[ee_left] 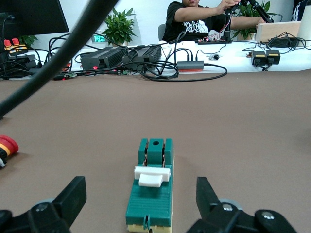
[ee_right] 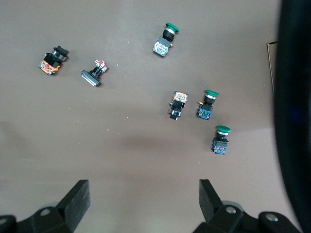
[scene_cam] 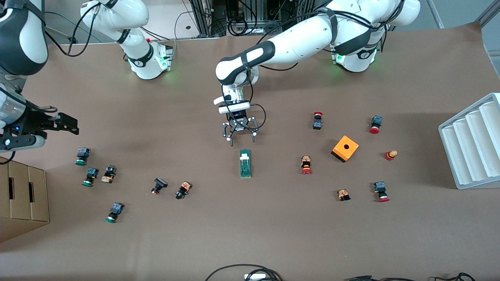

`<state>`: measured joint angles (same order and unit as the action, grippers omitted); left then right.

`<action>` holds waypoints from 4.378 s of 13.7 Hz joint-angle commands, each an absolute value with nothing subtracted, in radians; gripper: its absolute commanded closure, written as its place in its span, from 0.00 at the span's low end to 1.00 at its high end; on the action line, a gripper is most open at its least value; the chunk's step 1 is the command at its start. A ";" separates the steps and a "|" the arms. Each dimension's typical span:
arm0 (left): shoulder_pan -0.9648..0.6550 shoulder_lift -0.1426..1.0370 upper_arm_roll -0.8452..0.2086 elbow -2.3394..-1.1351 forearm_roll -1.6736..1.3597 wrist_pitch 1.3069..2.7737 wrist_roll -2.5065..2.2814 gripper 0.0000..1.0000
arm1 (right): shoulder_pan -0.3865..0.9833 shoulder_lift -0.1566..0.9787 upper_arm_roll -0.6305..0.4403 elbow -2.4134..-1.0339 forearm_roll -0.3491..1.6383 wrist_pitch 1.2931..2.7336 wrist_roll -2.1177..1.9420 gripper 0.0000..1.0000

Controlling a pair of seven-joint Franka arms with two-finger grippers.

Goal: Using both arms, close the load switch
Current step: 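Hold the switch with the left gripper while the right gripper approaches, then grasp the white switch handle with the right gripper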

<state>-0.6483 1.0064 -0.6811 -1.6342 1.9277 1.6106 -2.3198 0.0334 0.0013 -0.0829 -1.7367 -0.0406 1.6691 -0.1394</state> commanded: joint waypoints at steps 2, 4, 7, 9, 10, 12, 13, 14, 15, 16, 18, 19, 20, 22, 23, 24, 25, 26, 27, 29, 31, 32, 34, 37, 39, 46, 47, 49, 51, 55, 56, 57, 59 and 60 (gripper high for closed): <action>-0.663 1.049 -0.678 -1.609 2.012 1.582 -2.382 0.00 | 0.040 0.031 -0.081 -1.713 -0.057 1.689 -0.107 0.00; -0.663 1.055 -0.675 -1.609 2.026 1.572 -2.385 0.00 | 0.041 0.041 -0.080 -1.715 -0.054 1.694 -0.046 0.00; -0.663 1.069 -0.675 -1.611 2.052 1.565 -2.428 0.00 | 0.067 0.066 -0.080 -1.715 -0.052 1.697 0.056 0.00; -0.663 1.083 -0.669 -1.611 2.080 1.562 -2.436 0.00 | 0.083 0.083 -0.080 -1.713 -0.022 1.697 0.132 0.00; -0.660 1.091 -0.667 -1.611 2.086 1.560 -2.450 0.00 | 0.092 0.090 -0.080 -1.713 -0.018 1.697 0.170 0.00; -0.660 1.114 -0.667 -1.606 2.124 1.552 -2.470 0.00 | 0.129 0.110 -0.080 -1.704 -0.018 1.697 0.250 0.00; -0.658 1.120 -0.660 -1.608 2.128 1.552 -2.471 0.00 | 0.143 0.129 -0.080 -1.691 -0.017 1.695 0.291 0.00; -0.660 1.120 -0.649 -1.608 2.128 1.552 -2.471 0.00 | 0.167 0.149 -0.078 -1.675 -0.017 1.695 0.342 0.00; -0.660 1.121 -0.646 -1.608 2.128 1.552 -2.470 0.00 | 0.190 0.172 -0.080 -1.655 -0.017 1.695 0.412 0.00; -0.657 1.130 -0.646 -1.606 2.131 1.552 -2.467 0.00 | 0.215 0.195 -0.078 -1.631 -0.012 1.694 0.486 0.00; -0.652 1.147 -0.644 -1.595 2.131 1.554 -2.451 0.00 | 0.262 0.245 -0.078 -1.588 0.012 1.692 0.604 0.00; -0.652 1.152 -0.631 -1.592 2.132 1.554 -2.451 0.00 | 0.282 0.268 -0.078 -1.574 0.029 1.692 0.653 0.00; -0.652 1.152 -0.626 -1.591 2.134 1.554 -2.451 0.00 | 0.304 0.285 -0.078 -1.562 0.040 1.693 0.687 0.00; -0.652 1.152 -0.624 -1.575 2.134 1.554 -2.450 0.00 | 0.346 0.334 -0.071 -1.526 0.043 1.695 0.814 0.00; -0.652 1.151 -0.623 -1.569 2.134 1.555 -2.444 0.00 | 0.354 0.365 -0.055 -1.504 0.046 1.697 0.884 0.00; -0.652 1.150 -0.623 -1.565 2.134 1.557 -2.435 0.00 | 0.357 0.400 -0.039 -1.474 0.072 1.698 0.958 0.00; -0.652 1.150 -0.623 -1.562 2.134 1.560 -2.433 0.00 | 0.374 0.423 -0.038 -1.462 0.101 1.722 1.032 0.00; -0.652 1.149 -0.623 -1.560 2.134 1.563 -2.433 0.00 | 0.397 0.436 -0.038 -1.462 0.109 1.758 1.099 0.00; -0.652 1.149 -0.621 -1.557 2.135 1.565 -2.433 0.00 | 0.412 0.454 -0.038 -1.462 0.110 1.781 1.164 0.00; -0.652 1.149 -0.621 -1.543 2.140 1.568 -2.433 0.00 | 0.445 0.485 -0.037 -1.462 0.113 1.837 1.280 0.00; -0.650 1.150 -0.614 -1.540 2.175 1.574 -2.434 0.00 | 0.453 0.509 -0.015 -1.462 0.114 1.887 1.365 0.00; -0.650 1.152 -0.600 -1.540 2.174 1.574 -2.434 0.00 | 0.456 0.521 -0.005 -1.462 0.114 1.907 1.411 0.00; -0.652 1.154 -0.600 -1.539 2.174 1.575 -2.434 0.00 | 0.477 0.548 -0.005 -1.459 0.150 1.977 1.506 0.00; -0.652 1.164 -0.600 -1.537 2.175 1.583 -2.434 0.00 | 0.500 0.575 -0.005 -1.444 0.160 2.026 1.565 0.00; -0.652 1.166 -0.600 -1.529 2.180 1.583 -2.434 0.00 | 0.500 0.577 -0.005 -1.436 0.161 2.025 1.566 0.00; -0.661 1.186 -0.603 -1.480 2.178 1.603 -2.450 0.00 | 0.492 0.568 -0.003 -1.436 0.163 2.011 1.562 0.00; -0.663 1.193 -0.604 -1.470 2.178 1.606 -2.448 0.00 | 0.494 0.568 -0.005 -1.436 0.163 2.010 1.562 0.00; -0.664 1.197 -0.604 -1.465 2.178 1.609 -2.448 0.00 | 0.499 0.569 -0.005 -1.436 0.163 2.013 1.563 0.00; -0.664 1.201 -0.604 -1.465 2.178 1.609 -2.448 0.00 | 0.499 0.571 -0.005 -1.436 0.163 2.016 1.565 0.00; -0.666 1.218 -0.604 -1.460 2.180 1.609 -2.450 0.00 | 0.500 0.574 -0.005 -1.436 0.167 2.019 1.575 0.00; -0.666 1.221 -0.604 -1.460 2.180 1.609 -2.450 0.00 | 0.500 0.575 -0.003 -1.436 0.167 2.020 1.583 0.00; -0.666 1.220 -0.604 -1.459 2.180 1.608 -2.450 0.00 | 0.502 0.578 -0.003 -1.436 0.167 2.022 1.595 0.00; -0.666 1.221 -0.604 -1.457 2.180 1.608 -2.451 0.00 | 0.515 0.581 -0.003 -1.437 0.167 2.023 1.626 0.00; -0.666 1.221 -0.604 -1.457 2.180 1.609 -2.450 0.00 | 0.525 0.587 -0.003 -1.437 0.167 2.025 1.647 0.00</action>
<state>-0.6541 1.1905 -0.6016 -1.4947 2.1616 1.6123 -2.4494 0.5051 0.5596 0.0001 -1.4668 0.1391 2.0272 1.6069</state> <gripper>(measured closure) 0.000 0.000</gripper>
